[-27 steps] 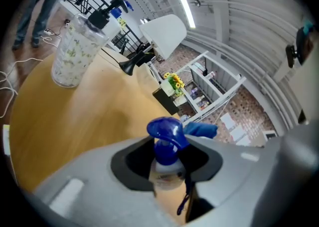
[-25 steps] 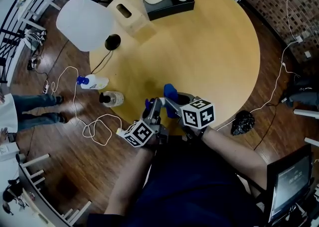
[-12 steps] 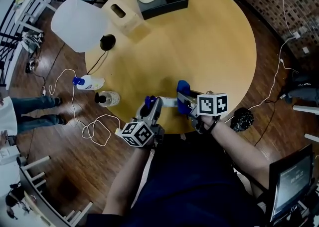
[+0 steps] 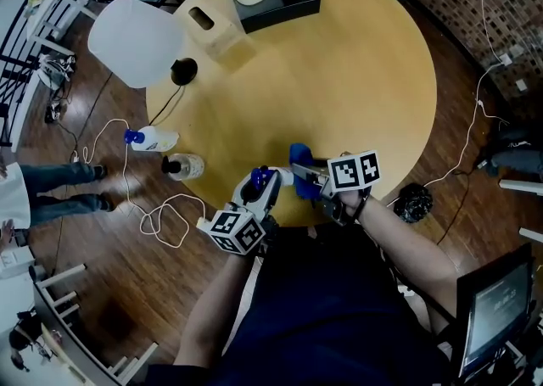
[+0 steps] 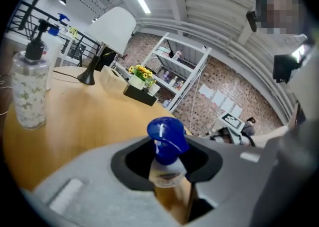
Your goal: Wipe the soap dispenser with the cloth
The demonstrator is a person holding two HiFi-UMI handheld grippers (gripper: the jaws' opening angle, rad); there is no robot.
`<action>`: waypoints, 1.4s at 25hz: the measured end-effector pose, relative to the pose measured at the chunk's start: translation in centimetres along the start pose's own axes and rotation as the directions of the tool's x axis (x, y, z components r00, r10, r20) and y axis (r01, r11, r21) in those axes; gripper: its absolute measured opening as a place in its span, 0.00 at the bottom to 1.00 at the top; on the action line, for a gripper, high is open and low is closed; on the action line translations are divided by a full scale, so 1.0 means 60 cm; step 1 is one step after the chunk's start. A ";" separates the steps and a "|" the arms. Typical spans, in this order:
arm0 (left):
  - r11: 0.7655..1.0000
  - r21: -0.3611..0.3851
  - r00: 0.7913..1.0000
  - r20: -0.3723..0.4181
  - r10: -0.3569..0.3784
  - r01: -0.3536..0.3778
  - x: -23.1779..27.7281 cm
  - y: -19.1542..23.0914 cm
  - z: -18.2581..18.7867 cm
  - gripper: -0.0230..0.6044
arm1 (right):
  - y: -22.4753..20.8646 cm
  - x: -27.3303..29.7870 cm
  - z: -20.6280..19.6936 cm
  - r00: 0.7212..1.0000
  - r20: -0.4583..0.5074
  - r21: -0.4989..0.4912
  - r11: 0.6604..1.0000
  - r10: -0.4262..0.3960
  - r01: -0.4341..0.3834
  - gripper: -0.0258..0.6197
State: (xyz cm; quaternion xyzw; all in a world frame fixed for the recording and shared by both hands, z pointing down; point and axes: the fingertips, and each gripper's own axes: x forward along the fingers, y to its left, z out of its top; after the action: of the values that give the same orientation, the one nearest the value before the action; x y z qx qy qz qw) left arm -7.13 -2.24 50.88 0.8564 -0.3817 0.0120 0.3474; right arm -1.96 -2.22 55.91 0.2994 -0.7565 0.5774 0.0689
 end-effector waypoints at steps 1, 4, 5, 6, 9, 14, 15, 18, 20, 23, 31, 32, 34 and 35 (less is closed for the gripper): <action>1.000 0.011 1.000 -0.004 -0.004 0.004 0.000 -0.002 -0.001 0.27 | -0.019 -0.004 -0.007 1.000 -0.004 0.014 1.000 -0.018 0.018 0.20; 0.999 0.049 1.000 -0.018 -0.017 0.018 0.000 -0.010 -0.003 0.26 | -0.066 -0.014 -0.027 0.998 -0.011 0.051 0.997 -0.066 0.066 0.20; 0.997 0.068 0.999 -0.026 -0.024 0.025 0.002 -0.015 -0.004 0.26 | -0.078 -0.018 -0.033 0.997 -0.013 0.061 0.995 -0.077 0.077 0.20; 0.995 0.093 0.999 -0.036 -0.029 0.033 0.004 -0.022 -0.004 0.26 | -0.089 -0.022 -0.038 0.996 -0.016 0.069 0.994 -0.087 0.088 0.20; 0.981 0.183 0.996 -0.076 -0.046 0.059 0.010 -0.046 -0.006 0.26 | -0.118 -0.030 -0.056 0.992 -0.036 0.080 0.990 -0.117 0.119 0.20; 0.912 0.383 0.983 -0.159 -0.094 0.149 0.013 -0.067 -0.037 0.27 | -0.128 -0.033 -0.074 0.985 -0.056 0.019 0.986 -0.162 0.163 0.20; 0.891 0.424 0.978 -0.185 -0.093 0.165 0.014 -0.073 -0.044 0.27 | -0.126 -0.036 -0.071 0.984 -0.039 -0.004 0.985 -0.175 0.175 0.20; 0.823 0.533 0.965 -0.255 -0.064 0.196 0.017 -0.093 -0.064 0.27 | -0.124 -0.060 -0.043 0.977 0.055 -0.031 0.977 -0.208 0.210 0.20; 0.772 0.599 0.955 -0.294 -0.038 0.215 0.022 -0.109 -0.079 0.27 | -0.127 -0.082 -0.021 0.968 0.111 -0.021 0.974 -0.223 0.227 0.20; 0.689 0.677 0.939 -0.343 -0.012 0.256 0.031 -0.135 -0.101 0.27 | -0.137 -0.111 0.001 0.960 0.150 -0.017 0.970 -0.237 0.243 0.20; 0.805 0.591 0.964 -0.238 0.119 0.046 0.013 -0.120 -0.074 0.43 | -0.137 -0.123 -0.006 0.967 0.128 -0.033 0.974 -0.219 0.225 0.20; 0.841 0.539 0.959 -0.216 0.184 -0.040 0.003 -0.107 -0.073 0.44 | -0.137 -0.123 -0.007 0.968 0.124 -0.036 0.974 -0.218 0.224 0.20; 0.896 0.394 0.931 -0.204 0.301 -0.204 -0.014 -0.093 -0.078 0.48 | -0.138 -0.124 -0.007 0.970 0.116 -0.046 0.975 -0.213 0.219 0.20; 0.913 0.314 0.920 -0.206 0.334 -0.262 -0.017 -0.097 -0.080 0.47 | -0.140 -0.124 -0.006 0.971 0.112 -0.051 0.975 -0.212 0.218 0.20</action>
State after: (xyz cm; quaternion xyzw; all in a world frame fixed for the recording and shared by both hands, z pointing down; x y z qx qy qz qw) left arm -2.82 4.02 50.84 0.8192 -0.4553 0.2291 0.2629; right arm 8.48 -0.40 59.65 0.4075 -0.7400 0.5257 0.1002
